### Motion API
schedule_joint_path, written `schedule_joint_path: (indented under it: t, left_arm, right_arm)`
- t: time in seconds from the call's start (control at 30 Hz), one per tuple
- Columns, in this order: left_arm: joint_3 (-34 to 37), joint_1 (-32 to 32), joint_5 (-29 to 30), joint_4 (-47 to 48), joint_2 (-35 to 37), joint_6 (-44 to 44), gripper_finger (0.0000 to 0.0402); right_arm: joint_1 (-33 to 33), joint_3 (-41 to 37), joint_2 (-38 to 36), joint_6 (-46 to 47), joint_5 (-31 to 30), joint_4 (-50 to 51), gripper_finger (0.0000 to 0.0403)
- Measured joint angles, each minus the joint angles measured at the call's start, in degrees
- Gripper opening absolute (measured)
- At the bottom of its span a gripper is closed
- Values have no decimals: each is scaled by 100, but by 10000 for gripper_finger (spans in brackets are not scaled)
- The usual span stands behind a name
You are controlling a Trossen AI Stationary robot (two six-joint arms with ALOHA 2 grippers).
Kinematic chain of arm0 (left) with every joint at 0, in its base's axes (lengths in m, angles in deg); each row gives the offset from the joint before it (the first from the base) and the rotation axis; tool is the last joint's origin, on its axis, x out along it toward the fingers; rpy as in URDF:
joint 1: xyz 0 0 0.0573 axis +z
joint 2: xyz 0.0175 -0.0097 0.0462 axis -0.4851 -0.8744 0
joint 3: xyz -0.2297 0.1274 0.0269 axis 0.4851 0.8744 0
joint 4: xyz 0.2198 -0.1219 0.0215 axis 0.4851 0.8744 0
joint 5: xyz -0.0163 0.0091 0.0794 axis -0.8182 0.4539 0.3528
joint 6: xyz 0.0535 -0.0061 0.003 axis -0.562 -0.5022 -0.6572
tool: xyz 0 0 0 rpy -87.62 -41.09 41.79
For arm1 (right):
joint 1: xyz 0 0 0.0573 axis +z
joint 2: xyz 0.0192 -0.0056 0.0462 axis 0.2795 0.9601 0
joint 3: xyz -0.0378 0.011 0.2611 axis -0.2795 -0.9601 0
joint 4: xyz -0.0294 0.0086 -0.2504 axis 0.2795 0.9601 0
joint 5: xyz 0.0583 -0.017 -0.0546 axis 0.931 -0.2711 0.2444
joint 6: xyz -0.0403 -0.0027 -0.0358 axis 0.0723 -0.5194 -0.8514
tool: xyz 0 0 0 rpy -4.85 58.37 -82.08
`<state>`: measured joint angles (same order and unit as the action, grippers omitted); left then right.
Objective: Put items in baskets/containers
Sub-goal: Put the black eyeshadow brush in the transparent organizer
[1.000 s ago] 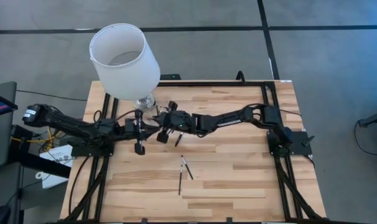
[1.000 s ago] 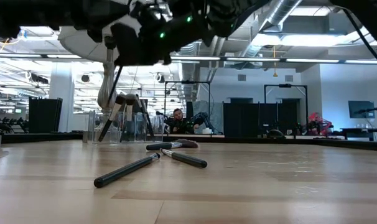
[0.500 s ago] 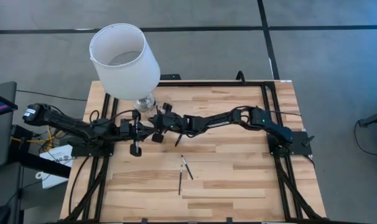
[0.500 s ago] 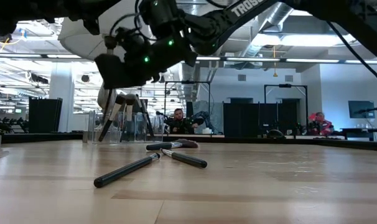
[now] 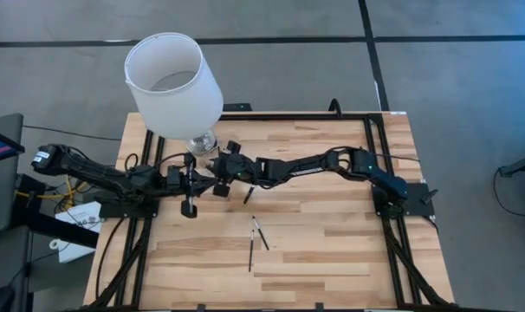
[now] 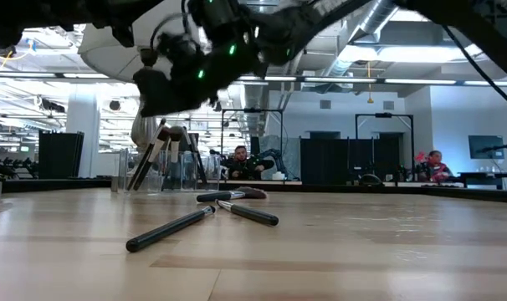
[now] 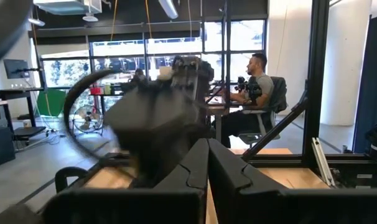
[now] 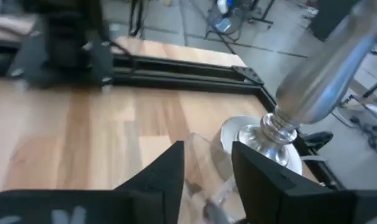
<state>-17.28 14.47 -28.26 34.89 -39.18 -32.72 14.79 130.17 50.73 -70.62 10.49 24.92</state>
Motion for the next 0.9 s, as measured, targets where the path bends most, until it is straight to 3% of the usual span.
schedule_joint_path:
  t: [0.13, 0.3, 0.37, 0.47, 0.63, 0.8, 0.9]
  left_arm:
    - [0, 2, -20, 83, 0, 13, 6]
    - [2, 3, 9, 157, -7, -4, 6]
    - [2, 2, 2, 134, -2, 9, 6]
    - [2, 1, 2, 137, -2, 13, 6]
    - [2, 2, 2, 137, -2, 13, 6]
    - [2, 0, 2, 136, -2, 8, 6]
    - [2, 13, 2, 130, -2, 4, 6]
  right_arm:
    - [263, 4, -757, -182, -194, 1453, 144]
    - [714, 3, -2101, 139, -1268, 3494, 152]
    - [918, 18, -2638, 549, -1495, 4177, 150]
    - [1222, 22, -3112, 1966, -1386, 5216, 146]
    - [1914, -320, -2910, 4451, -1667, 6746, 139]
    - [2608, -750, -2017, 5659, -1779, 6380, 136]
    - [2773, -750, -1522, 6078, -1357, 6066, 136]
